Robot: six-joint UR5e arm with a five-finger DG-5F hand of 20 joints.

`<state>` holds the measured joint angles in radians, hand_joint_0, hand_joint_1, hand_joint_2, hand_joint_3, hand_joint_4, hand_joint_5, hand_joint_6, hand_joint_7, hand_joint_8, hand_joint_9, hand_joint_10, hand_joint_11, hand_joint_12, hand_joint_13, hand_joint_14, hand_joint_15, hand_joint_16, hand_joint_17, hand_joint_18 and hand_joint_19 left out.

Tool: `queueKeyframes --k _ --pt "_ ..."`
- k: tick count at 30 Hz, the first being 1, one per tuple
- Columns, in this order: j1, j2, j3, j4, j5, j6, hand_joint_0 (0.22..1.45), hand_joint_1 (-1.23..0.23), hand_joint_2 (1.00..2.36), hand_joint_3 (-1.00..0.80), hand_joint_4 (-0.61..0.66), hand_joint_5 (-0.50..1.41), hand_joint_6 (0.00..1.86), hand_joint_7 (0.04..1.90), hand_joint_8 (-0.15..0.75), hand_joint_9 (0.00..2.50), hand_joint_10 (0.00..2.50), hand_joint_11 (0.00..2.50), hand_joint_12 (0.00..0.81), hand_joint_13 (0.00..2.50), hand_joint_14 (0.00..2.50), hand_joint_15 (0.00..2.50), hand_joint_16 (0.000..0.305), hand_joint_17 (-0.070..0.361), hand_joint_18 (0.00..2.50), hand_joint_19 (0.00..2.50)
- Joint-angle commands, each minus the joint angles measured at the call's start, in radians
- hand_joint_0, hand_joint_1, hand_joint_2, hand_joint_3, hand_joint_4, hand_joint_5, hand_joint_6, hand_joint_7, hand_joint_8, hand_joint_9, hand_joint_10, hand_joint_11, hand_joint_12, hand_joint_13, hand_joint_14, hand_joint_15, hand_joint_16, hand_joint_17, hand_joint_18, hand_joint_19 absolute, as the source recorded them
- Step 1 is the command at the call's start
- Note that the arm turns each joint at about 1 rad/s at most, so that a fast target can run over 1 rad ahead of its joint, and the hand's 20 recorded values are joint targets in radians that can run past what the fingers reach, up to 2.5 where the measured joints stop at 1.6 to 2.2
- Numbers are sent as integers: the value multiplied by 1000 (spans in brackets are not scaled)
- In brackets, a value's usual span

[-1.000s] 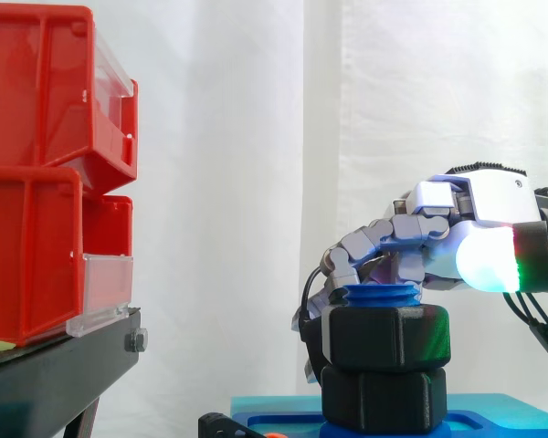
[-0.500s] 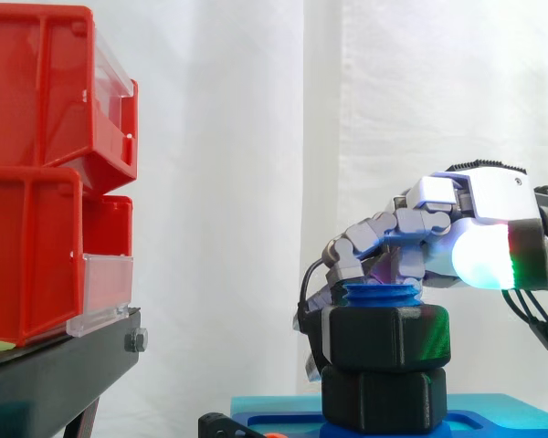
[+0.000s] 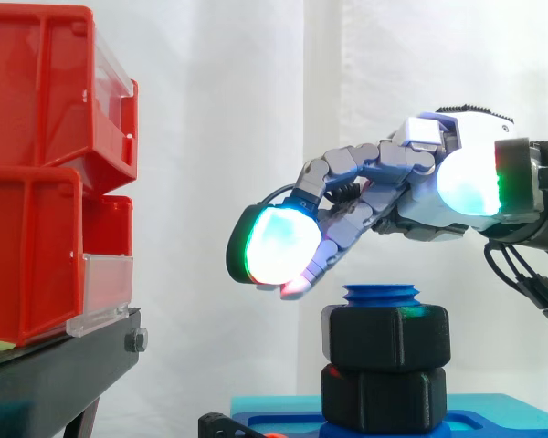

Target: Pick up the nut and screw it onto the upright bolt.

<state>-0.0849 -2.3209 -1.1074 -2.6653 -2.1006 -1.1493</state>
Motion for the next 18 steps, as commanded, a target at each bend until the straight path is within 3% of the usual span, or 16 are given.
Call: queueKeyframes --k 1,5,12,18 --pt "10 0 1 -2 4 -1 409 -281 1000 -500 156 -170 501 637 267 711 0 0 392 474 0 62 51 116 146 134" --pt "28 -2 1 -5 19 0 408 -279 1000 -500 153 -170 501 628 266 679 0 0 395 441 0 47 51 115 125 120" --pt "39 -2 -3 -7 24 -3 408 -279 1000 -500 158 -166 501 635 267 669 0 0 395 439 0 55 51 115 119 122" --pt "48 -2 -42 24 47 0 411 -283 1000 -500 169 -159 501 658 271 666 0 0 394 445 0 57 51 114 117 119"
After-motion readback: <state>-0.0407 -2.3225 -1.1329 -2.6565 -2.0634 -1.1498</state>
